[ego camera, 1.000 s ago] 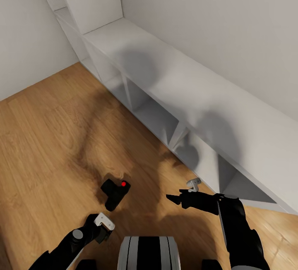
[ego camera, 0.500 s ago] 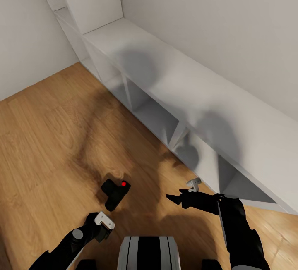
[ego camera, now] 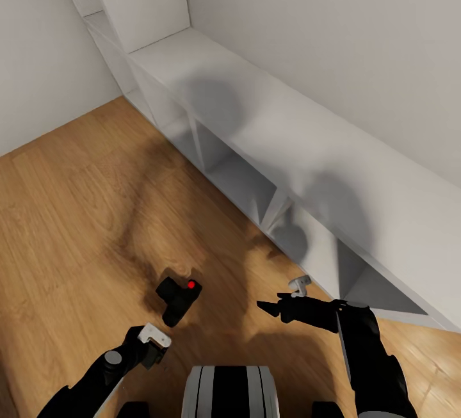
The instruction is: Attach the digital camera to the camera tripod in the bedroom.
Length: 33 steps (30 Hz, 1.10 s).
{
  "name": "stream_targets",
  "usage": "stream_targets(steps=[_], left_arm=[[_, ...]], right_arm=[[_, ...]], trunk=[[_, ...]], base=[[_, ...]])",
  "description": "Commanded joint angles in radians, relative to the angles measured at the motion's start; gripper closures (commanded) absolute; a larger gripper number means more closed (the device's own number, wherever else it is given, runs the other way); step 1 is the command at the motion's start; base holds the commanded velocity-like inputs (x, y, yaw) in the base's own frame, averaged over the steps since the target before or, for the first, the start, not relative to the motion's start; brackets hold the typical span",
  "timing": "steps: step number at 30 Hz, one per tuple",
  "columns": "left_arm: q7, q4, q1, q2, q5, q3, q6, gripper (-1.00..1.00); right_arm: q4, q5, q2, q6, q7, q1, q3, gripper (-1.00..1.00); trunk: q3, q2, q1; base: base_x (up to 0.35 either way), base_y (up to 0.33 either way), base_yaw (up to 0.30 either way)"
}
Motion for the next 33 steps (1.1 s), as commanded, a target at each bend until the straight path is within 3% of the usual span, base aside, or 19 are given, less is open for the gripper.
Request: stream_targets(steps=[1, 24, 33], left_arm=[[-0.003, -0.001, 0.000, 0.001, -0.005, 0.003, 0.005, -1.00], [-0.003, 0.002, 0.000, 0.001, -0.010, 0.018, 0.005, -1.00], [-0.008, 0.042, 0.012, -0.039, 0.004, 0.012, 0.005, -1.00]], right_arm=[[-0.001, 0.007, 0.001, 0.006, 0.009, -0.001, -0.003, -1.00], [-0.001, 0.007, 0.001, 0.001, 0.013, -0.001, -0.003, -1.00], [-0.002, 0.010, 0.004, -0.005, 0.022, -0.001, -0.001, -1.00]], trunk=[[-0.001, 0.000, 0.000], [-0.001, 0.000, 0.000], [-0.001, 0.000, 0.000]], base=[[0.000, 0.000, 0.000], [0.000, 0.000, 0.000], [0.000, 0.000, 0.000]])
